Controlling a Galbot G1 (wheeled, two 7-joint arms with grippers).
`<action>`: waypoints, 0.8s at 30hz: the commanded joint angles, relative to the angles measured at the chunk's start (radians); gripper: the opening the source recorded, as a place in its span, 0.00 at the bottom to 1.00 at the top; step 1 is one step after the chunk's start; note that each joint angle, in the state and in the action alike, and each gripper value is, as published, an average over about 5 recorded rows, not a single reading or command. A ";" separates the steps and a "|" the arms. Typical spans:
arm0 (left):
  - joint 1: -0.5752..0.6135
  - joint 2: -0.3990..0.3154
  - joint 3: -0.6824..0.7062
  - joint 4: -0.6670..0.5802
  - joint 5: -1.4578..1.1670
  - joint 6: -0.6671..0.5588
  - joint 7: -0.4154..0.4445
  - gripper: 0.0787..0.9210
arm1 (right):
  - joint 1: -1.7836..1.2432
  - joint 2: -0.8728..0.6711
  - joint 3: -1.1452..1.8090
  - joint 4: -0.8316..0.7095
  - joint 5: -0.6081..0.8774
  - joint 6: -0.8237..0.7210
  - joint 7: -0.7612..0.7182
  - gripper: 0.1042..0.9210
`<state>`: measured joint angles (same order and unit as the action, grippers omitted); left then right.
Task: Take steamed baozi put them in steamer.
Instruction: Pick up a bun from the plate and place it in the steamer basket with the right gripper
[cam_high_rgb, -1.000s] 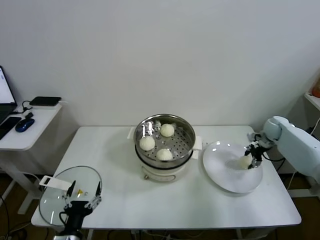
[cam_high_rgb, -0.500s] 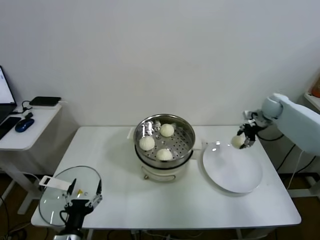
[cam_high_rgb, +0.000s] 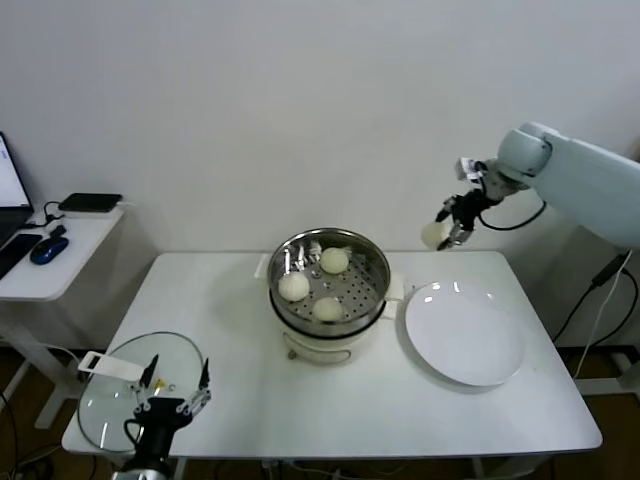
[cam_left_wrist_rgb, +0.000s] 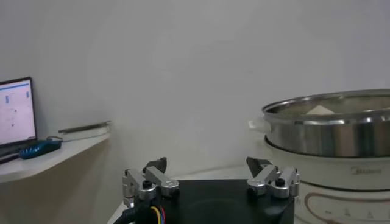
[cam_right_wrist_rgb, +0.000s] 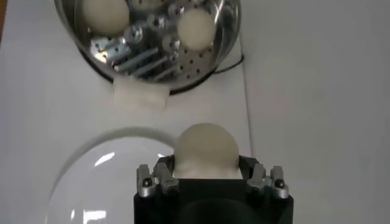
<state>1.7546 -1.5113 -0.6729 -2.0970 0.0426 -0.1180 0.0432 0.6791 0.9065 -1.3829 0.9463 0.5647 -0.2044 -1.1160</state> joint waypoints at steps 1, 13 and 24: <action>0.003 0.004 0.009 -0.021 0.011 0.010 0.001 0.88 | 0.147 0.153 -0.153 0.041 0.277 -0.063 0.017 0.71; 0.001 0.017 0.005 -0.020 0.013 0.011 0.001 0.88 | 0.052 0.272 -0.148 0.033 0.281 -0.081 0.051 0.72; 0.001 0.022 -0.004 -0.007 0.009 0.006 0.004 0.88 | -0.031 0.281 -0.153 0.034 0.212 -0.078 0.060 0.72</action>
<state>1.7506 -1.4928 -0.6736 -2.1094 0.0546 -0.1083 0.0457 0.7011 1.1474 -1.5177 0.9787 0.7914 -0.2763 -1.0640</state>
